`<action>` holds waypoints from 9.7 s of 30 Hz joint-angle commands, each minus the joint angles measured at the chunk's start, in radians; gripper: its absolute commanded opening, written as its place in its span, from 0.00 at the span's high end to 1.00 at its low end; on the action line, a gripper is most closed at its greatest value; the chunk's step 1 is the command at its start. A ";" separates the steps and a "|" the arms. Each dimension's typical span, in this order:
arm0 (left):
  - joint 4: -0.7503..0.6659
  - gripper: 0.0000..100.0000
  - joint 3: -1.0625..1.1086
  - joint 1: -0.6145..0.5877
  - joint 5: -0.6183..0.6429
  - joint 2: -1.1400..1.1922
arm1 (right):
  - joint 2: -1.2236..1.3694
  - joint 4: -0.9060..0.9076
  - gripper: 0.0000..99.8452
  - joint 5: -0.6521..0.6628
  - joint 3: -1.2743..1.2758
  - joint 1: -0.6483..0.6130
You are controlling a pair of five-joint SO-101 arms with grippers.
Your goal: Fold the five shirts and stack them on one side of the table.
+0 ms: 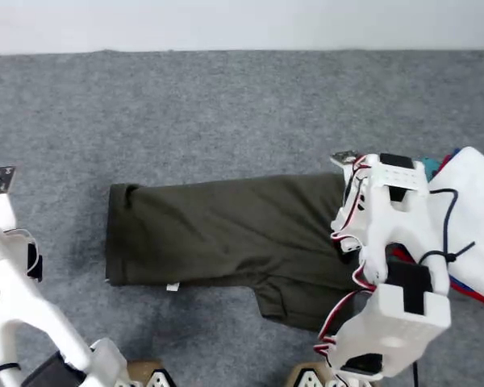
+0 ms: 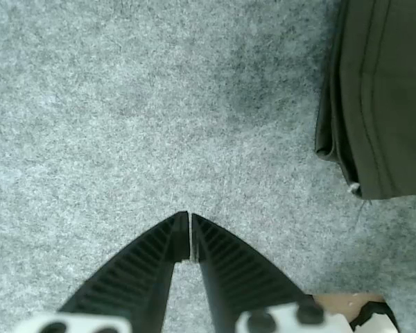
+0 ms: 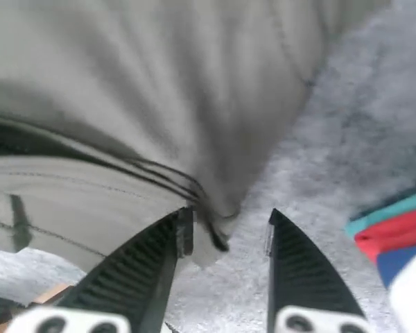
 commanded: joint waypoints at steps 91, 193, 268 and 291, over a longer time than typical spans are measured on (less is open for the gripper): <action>-0.063 0.98 0.088 0.008 0.003 -0.032 | -0.076 0.088 0.99 0.087 -0.296 -0.068; -0.041 0.99 -0.759 1.781 0.195 0.784 | -1.227 0.312 0.99 0.342 0.221 0.952; 0.060 0.72 -0.670 0.534 0.341 0.924 | -1.228 0.323 0.99 0.341 0.222 0.952; 0.006 0.99 -0.670 0.522 0.296 0.982 | -1.230 0.323 0.99 0.434 0.216 1.092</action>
